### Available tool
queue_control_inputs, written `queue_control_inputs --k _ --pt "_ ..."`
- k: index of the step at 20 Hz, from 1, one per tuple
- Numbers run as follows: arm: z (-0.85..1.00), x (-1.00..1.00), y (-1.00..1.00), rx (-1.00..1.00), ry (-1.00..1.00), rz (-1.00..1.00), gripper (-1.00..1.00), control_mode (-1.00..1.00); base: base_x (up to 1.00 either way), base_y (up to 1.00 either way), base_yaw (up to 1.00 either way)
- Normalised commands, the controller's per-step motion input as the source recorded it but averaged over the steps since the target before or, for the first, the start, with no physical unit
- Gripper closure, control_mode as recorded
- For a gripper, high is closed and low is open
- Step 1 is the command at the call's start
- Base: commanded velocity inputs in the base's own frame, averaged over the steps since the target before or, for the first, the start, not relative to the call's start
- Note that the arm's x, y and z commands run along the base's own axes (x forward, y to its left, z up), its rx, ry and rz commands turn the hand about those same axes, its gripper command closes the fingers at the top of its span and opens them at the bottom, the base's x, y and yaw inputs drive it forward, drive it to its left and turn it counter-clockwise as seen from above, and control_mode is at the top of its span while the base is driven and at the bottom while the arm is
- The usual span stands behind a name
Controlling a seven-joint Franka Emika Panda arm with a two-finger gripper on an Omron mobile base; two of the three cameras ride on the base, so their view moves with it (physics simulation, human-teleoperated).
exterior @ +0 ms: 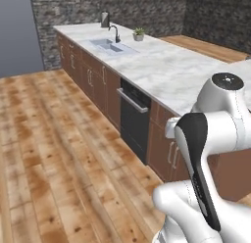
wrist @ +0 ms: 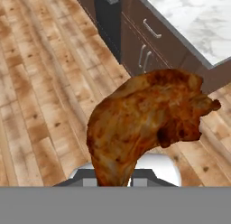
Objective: Gather the mushroom and lime from the fridge and place them on a tray on the dining counter. Then gather the chicken drumsticks from the fridge and place them on the other tray.
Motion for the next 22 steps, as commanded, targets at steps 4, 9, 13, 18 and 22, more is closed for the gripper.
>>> queue_control_inputs --k 4,9,13,18,22 --pt "0.0 0.0 0.0 0.0 0.0 0.0 1.0 1.0 -0.61 -0.51 -0.25" --pt "0.0 0.0 0.0 0.0 0.0 0.0 1.0 1.0 -0.01 -1.0 -0.13" --pt "0.0 0.0 0.0 0.0 0.0 0.0 1.0 1.0 0.0 -1.0 -0.1" --pt "0.0 0.0 0.0 0.0 0.0 0.0 1.0 1.0 0.0 -1.0 -0.08" --pt "0.0 0.0 0.0 0.0 0.0 0.0 1.0 1.0 0.0 -1.0 -0.08"
